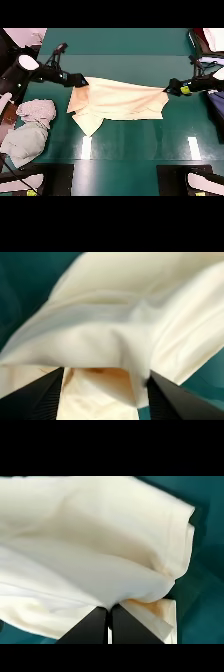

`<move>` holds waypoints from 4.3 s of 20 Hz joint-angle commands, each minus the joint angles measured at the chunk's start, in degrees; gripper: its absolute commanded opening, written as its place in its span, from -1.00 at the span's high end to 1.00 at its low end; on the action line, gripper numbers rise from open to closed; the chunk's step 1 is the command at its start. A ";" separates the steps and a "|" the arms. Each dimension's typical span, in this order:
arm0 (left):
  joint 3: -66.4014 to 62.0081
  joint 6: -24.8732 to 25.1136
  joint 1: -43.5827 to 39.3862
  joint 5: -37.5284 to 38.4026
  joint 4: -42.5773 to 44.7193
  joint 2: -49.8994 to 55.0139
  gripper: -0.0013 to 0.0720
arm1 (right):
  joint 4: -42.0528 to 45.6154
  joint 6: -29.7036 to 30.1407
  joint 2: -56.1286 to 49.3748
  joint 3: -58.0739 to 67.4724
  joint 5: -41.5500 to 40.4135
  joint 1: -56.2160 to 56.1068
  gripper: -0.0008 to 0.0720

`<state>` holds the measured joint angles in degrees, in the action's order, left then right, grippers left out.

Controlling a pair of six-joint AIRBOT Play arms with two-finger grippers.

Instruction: Fold the shirts.

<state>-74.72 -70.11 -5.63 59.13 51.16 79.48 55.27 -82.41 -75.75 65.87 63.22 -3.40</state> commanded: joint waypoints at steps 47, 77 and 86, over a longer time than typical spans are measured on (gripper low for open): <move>0.81 -1.90 3.89 3.61 10.64 -7.69 0.89 | -3.13 10.91 -3.06 -17.99 3.65 0.66 0.55; 13.40 5.40 -6.47 -3.17 -5.90 7.72 0.15 | -2.78 10.88 5.66 -9.79 7.80 1.25 0.94; -12.17 1.33 -6.45 4.55 3.21 -6.91 0.89 | -3.23 10.86 15.26 0.87 4.61 1.38 0.94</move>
<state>-75.70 -67.68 -12.08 62.08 50.85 79.02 52.23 -71.53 -64.18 61.21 69.56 -2.07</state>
